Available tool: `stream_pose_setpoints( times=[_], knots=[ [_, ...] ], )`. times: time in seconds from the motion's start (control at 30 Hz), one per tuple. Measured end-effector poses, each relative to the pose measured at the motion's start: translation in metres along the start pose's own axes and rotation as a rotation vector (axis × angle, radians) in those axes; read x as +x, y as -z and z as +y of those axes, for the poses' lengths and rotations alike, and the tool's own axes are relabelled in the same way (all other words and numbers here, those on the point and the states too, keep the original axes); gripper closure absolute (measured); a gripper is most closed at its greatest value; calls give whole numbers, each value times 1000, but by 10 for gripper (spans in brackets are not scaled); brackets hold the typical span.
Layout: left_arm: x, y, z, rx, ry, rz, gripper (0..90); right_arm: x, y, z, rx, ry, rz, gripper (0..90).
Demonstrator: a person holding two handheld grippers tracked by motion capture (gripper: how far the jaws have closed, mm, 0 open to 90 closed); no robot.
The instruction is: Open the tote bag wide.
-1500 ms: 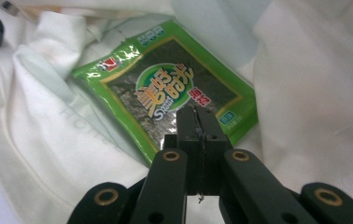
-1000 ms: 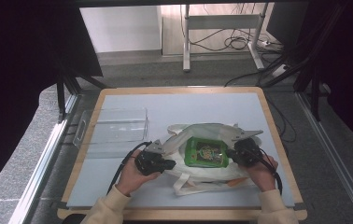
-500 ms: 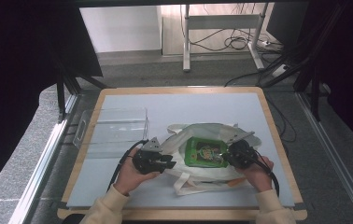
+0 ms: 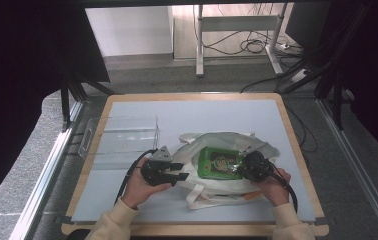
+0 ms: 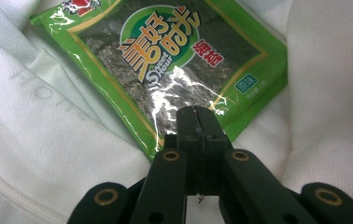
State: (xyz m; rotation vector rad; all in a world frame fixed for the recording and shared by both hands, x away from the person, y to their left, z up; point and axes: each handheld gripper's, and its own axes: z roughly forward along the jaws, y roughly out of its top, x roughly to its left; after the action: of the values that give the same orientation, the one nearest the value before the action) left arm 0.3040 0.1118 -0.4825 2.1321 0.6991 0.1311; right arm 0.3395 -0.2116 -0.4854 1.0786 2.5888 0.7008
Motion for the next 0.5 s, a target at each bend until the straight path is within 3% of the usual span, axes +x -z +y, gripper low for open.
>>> stream_pose_setpoints(
  times=[0.5],
  knots=[
    [-1,0,1,-2,-1,4,488,0,-2,-2,-3,-8,-10,892]
  ],
)
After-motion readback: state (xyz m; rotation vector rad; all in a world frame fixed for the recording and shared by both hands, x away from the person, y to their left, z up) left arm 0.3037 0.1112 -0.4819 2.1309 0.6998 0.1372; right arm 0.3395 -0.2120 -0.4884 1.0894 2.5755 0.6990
